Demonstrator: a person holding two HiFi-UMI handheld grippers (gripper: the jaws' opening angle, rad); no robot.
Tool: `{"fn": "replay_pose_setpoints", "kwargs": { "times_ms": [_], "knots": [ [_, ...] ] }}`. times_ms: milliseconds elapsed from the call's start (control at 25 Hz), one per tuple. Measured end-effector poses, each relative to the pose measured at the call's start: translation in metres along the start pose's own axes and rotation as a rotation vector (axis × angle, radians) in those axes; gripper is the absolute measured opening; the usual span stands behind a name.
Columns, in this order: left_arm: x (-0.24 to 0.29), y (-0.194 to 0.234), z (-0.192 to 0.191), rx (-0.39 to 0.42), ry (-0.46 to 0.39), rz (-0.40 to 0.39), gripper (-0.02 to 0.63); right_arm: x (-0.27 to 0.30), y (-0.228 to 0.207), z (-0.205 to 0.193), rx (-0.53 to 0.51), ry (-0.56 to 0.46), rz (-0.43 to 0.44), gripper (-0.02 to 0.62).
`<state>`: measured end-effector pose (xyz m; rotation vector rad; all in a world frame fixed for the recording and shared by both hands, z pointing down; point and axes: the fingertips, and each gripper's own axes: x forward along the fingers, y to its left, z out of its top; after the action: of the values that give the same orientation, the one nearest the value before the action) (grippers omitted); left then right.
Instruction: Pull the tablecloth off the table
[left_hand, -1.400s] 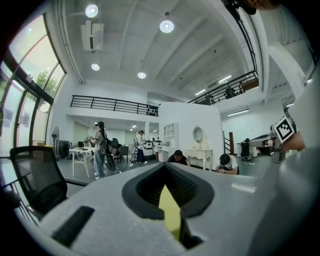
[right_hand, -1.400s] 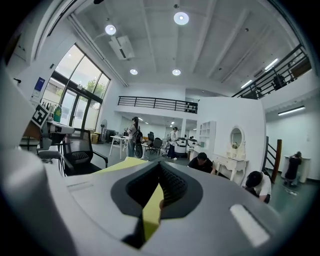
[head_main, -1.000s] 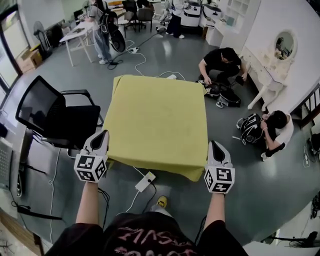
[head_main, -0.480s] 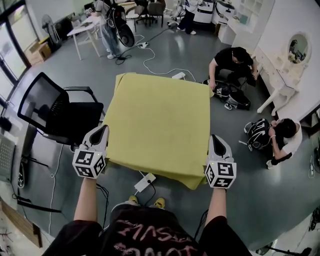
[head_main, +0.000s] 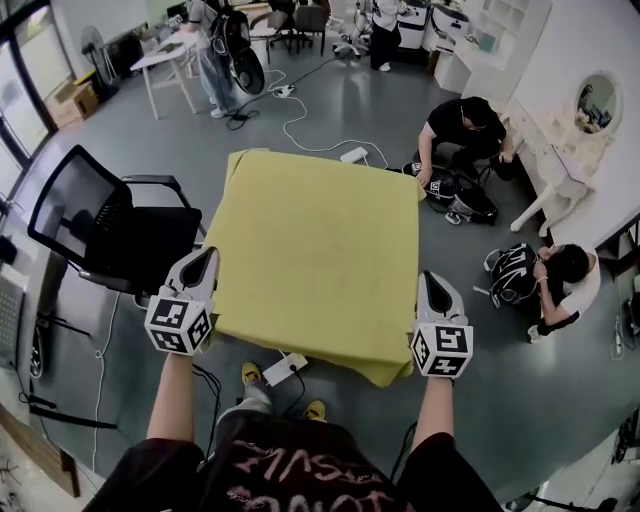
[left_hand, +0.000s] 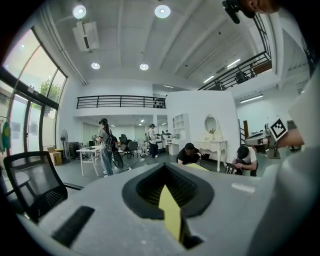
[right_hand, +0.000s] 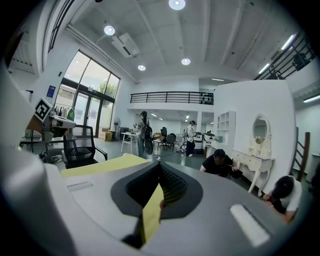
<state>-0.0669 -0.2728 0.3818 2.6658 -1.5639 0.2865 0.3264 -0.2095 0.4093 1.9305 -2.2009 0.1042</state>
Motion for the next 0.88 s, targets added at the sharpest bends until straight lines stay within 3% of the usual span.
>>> {"fn": "replay_pose_setpoints", "kwargs": {
  "times_ms": [400, 640, 880],
  "knots": [
    [0.038, 0.054, -0.006, 0.004, -0.001, -0.074, 0.003, 0.04, 0.038, 0.025, -0.057, 0.024, -0.029, 0.01],
    [0.065, 0.07, -0.022, 0.126, 0.047, -0.2, 0.005, 0.057, 0.066, 0.023, -0.113, 0.082, -0.012, 0.011],
    [0.102, 0.07, -0.044, 0.239, 0.119, -0.308, 0.005, 0.08, 0.066, 0.004, -0.165, 0.164, 0.041, 0.019]
  ]
}}
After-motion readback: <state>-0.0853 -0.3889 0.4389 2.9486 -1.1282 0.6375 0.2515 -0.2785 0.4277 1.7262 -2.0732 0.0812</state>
